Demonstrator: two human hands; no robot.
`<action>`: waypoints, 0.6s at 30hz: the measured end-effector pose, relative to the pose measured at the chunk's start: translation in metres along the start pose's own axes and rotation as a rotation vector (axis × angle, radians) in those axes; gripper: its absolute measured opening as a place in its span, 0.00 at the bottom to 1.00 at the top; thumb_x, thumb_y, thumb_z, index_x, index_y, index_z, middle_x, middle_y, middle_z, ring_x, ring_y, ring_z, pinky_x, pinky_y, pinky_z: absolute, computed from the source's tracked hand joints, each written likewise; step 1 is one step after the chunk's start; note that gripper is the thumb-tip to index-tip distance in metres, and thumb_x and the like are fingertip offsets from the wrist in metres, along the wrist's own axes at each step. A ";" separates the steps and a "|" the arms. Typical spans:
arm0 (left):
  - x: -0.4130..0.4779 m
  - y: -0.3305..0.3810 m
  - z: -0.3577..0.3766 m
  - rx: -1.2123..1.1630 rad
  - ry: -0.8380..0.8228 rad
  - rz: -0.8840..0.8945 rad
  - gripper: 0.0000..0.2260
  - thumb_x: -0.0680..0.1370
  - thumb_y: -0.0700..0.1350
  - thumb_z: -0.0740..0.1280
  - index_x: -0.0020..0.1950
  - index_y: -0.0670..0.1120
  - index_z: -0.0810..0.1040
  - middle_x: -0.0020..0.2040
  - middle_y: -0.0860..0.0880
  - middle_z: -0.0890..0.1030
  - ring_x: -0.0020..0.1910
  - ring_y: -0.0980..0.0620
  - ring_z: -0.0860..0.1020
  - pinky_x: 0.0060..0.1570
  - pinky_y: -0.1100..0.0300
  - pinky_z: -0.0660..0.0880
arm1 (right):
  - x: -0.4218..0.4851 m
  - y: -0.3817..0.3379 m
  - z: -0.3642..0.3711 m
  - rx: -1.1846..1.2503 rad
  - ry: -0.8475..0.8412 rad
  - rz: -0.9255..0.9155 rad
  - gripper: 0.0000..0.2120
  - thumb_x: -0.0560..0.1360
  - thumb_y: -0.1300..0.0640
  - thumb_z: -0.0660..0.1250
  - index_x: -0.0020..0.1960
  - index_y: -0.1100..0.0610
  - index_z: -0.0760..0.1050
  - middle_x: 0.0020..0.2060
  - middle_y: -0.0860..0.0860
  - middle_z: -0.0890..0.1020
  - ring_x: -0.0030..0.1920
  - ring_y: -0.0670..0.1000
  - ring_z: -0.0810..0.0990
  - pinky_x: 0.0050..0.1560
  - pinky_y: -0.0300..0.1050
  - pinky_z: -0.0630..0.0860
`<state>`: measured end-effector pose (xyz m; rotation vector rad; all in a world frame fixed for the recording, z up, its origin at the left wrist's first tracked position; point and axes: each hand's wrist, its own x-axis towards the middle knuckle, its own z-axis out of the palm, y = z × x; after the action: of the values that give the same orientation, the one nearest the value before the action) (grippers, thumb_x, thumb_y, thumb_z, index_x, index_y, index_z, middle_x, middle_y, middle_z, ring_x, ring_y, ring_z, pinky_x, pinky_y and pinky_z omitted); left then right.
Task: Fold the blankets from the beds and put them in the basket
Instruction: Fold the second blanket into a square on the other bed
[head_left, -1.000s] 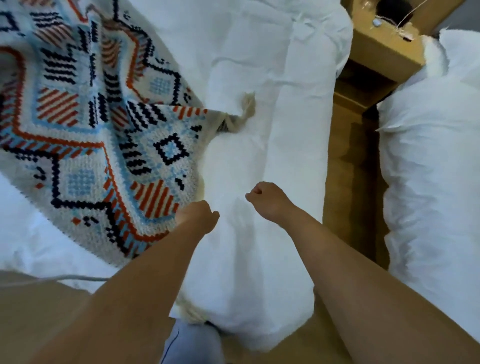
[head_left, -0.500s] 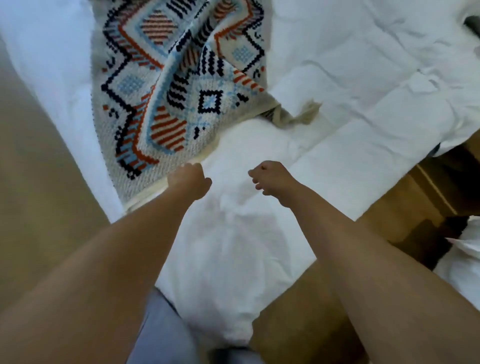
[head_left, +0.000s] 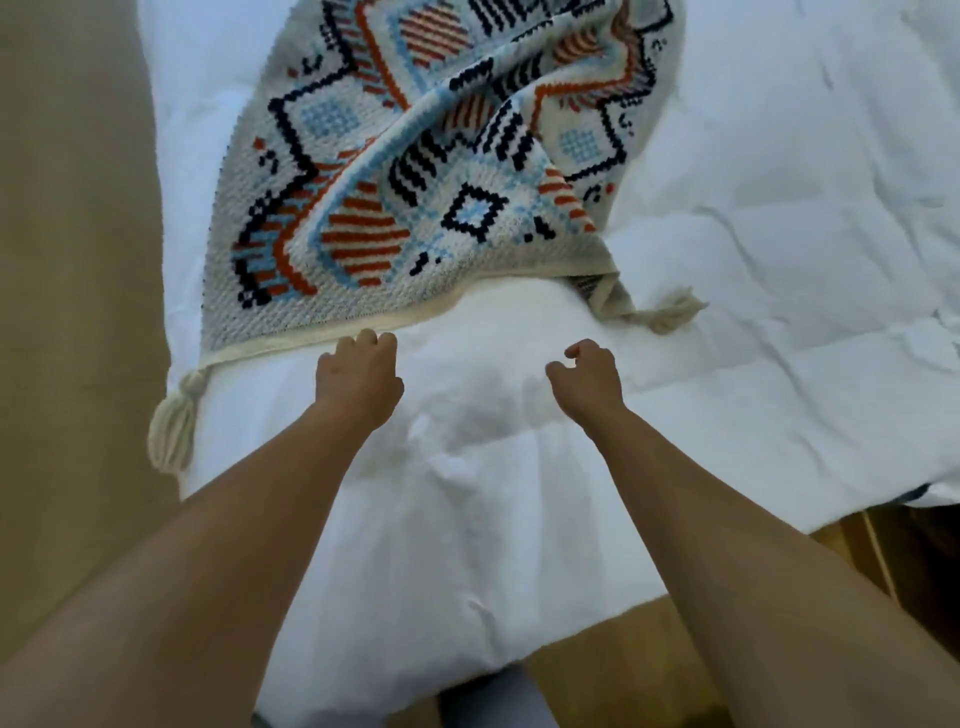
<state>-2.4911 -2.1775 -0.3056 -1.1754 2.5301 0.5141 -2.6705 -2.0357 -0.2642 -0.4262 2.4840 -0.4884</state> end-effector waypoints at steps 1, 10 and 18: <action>0.010 0.009 0.006 0.039 0.026 -0.005 0.19 0.76 0.45 0.63 0.66 0.43 0.65 0.61 0.43 0.71 0.58 0.42 0.70 0.49 0.50 0.69 | 0.016 0.005 -0.002 -0.039 0.028 -0.028 0.18 0.74 0.56 0.62 0.63 0.61 0.67 0.63 0.58 0.68 0.60 0.58 0.71 0.53 0.48 0.69; 0.127 0.088 0.051 -0.002 0.305 -0.263 0.20 0.77 0.40 0.61 0.68 0.47 0.63 0.61 0.42 0.71 0.57 0.40 0.70 0.52 0.48 0.68 | 0.173 0.011 -0.006 -0.401 0.142 -0.406 0.42 0.72 0.51 0.66 0.75 0.49 0.42 0.75 0.59 0.49 0.73 0.62 0.50 0.69 0.61 0.56; 0.107 0.105 0.064 -0.013 0.405 -0.194 0.03 0.77 0.37 0.57 0.47 0.43 0.69 0.40 0.45 0.69 0.38 0.48 0.64 0.36 0.55 0.58 | 0.184 0.019 0.004 -0.434 0.163 -0.724 0.16 0.76 0.62 0.59 0.63 0.58 0.67 0.58 0.59 0.72 0.57 0.59 0.69 0.50 0.50 0.67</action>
<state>-2.6308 -2.1583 -0.3865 -1.6521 2.6934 0.2641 -2.8174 -2.0933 -0.3615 -1.5367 2.5276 -0.2459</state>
